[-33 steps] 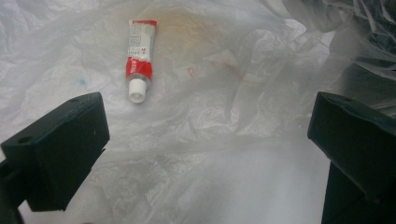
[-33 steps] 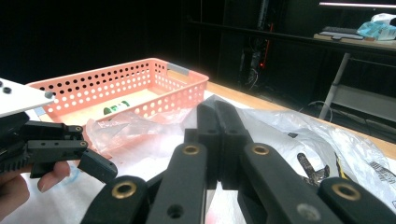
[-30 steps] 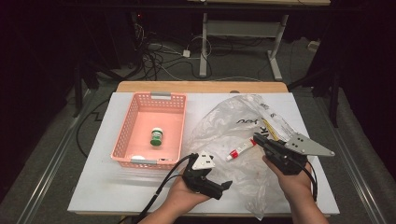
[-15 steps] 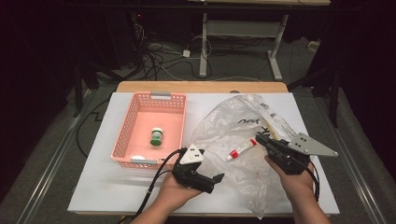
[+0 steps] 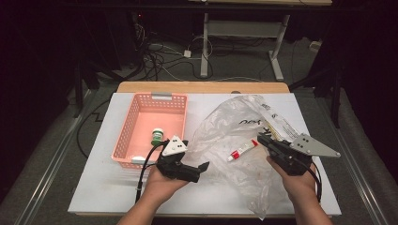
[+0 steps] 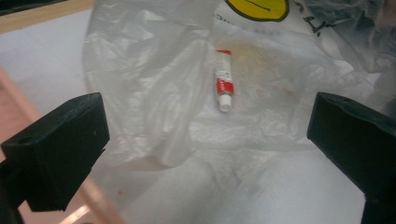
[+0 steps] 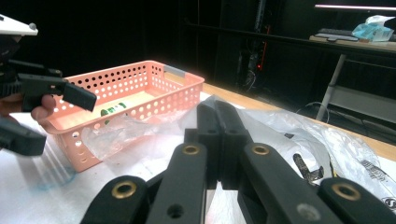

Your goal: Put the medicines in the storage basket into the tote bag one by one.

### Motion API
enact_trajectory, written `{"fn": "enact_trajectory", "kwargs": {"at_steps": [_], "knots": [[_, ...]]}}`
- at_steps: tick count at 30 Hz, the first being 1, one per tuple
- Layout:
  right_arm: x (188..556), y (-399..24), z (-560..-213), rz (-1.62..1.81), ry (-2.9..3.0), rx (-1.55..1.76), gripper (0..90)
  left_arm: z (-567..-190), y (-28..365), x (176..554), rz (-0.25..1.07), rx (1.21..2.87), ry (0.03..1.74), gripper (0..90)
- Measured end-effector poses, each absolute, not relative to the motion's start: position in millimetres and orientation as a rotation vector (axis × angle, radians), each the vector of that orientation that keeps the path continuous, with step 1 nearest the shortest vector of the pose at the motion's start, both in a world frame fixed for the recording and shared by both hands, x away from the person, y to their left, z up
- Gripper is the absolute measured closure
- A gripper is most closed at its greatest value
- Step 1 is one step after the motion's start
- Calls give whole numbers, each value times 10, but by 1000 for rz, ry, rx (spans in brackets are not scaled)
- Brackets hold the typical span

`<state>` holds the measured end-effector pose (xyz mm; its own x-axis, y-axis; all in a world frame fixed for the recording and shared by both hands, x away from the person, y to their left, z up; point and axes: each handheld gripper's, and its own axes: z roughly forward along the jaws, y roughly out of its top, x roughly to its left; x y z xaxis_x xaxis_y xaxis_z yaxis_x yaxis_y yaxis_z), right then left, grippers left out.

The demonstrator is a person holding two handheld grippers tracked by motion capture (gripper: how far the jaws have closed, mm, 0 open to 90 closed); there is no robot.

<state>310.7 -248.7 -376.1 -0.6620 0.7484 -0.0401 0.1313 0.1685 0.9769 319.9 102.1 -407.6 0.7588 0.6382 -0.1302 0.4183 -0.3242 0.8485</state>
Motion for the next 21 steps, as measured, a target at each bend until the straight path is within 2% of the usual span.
{"fn": "enact_trajectory", "kwargs": {"at_steps": [21], "knots": [[3107,-2500,-3765,1527,1922,831,900,-4067,1663,3420,382,1927,987,0]]}}
